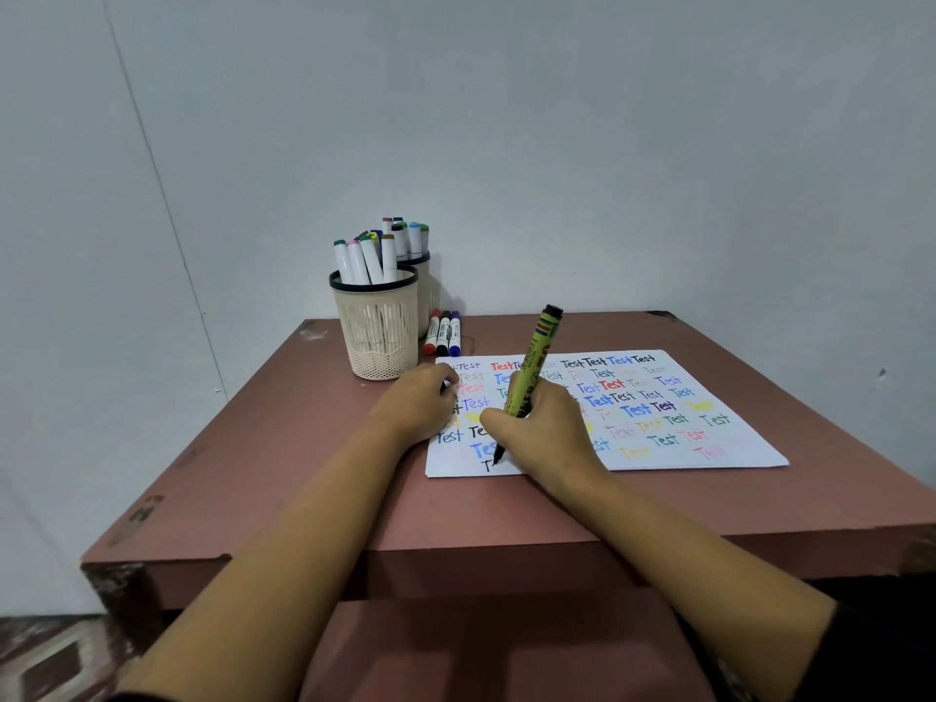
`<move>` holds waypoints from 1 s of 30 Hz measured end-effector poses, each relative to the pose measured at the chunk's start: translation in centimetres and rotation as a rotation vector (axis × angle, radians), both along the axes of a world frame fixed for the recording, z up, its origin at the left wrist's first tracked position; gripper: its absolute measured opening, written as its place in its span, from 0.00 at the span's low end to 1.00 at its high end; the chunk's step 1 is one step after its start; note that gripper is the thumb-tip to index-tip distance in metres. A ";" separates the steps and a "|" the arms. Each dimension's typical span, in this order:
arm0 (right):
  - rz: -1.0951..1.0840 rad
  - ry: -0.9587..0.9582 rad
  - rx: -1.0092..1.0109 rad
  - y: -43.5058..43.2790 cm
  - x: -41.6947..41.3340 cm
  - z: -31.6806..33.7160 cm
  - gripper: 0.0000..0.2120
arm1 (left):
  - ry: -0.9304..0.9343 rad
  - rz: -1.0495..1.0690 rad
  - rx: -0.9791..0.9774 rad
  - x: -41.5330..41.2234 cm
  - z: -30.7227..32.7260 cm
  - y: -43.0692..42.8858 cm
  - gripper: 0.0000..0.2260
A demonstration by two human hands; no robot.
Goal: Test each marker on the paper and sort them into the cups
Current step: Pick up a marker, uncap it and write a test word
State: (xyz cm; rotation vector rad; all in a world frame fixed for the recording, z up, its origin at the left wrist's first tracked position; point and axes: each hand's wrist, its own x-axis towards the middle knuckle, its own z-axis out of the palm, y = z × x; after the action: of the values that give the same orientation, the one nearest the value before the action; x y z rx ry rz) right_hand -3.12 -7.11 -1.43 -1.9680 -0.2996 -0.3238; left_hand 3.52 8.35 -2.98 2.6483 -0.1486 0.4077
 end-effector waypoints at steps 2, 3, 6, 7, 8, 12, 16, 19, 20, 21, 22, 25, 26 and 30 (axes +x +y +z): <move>0.004 -0.003 -0.004 0.0 0.0 0.0 0.17 | -0.001 0.000 0.004 0.0 0.0 0.0 0.12; 0.011 0.000 -0.008 0.0 0.0 0.1 0.16 | -0.002 -0.001 0.003 0.0 0.0 0.0 0.12; 0.035 0.010 -0.012 0.0 0.0 0.1 0.17 | 0.000 0.000 -0.001 0.0 0.0 0.0 0.12; 0.039 0.009 -0.015 0.0 0.0 0.1 0.17 | 0.003 0.001 -0.002 0.0 0.0 0.0 0.12; 0.039 0.006 -0.019 0.0 0.0 0.1 0.17 | 0.004 0.001 -0.002 0.0 0.0 0.0 0.12; 0.005 -0.009 0.020 -0.1 -0.2 0.2 0.17 | 0.001 -0.004 -0.002 0.0 0.0 0.0 0.12; -0.006 -0.008 0.033 -0.2 -0.3 0.3 0.17 | 0.004 0.001 -0.004 -0.1 0.0 0.0 0.12; -0.012 -0.005 0.015 -0.3 -0.2 0.2 0.17 | 0.009 -0.002 -0.004 -0.1 0.1 0.0 0.12; -0.011 -0.001 0.008 -0.3 -0.2 0.2 0.18 | 0.010 -0.002 -0.002 -0.1 0.1 0.0 0.12; -0.007 0.004 0.004 -0.3 -0.2 0.2 0.18 | 0.012 -0.002 0.000 -0.1 0.1 0.0 0.12; 0.001 0.009 0.006 -0.3 -0.2 0.3 0.18 | 0.014 -0.002 0.000 -0.1 0.1 0.0 0.12; 0.020 0.016 0.008 -0.3 -0.3 0.3 0.18 | 0.011 -0.002 -0.003 -0.2 0.1 -0.1 0.12; 0.019 0.019 0.003 -0.3 -0.2 0.3 0.18 | 0.010 -0.001 -0.003 -0.2 0.1 0.0 0.12; -0.029 0.030 0.018 -0.2 0.0 0.1 0.17 | 0.011 0.002 -0.003 -0.2 0.1 -0.1 0.12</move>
State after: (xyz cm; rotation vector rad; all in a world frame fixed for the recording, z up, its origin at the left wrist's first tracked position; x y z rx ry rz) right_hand -3.12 -7.35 -1.35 -1.9590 -0.2490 -0.3146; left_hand 3.37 8.28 -2.86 2.6476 -0.1415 0.3939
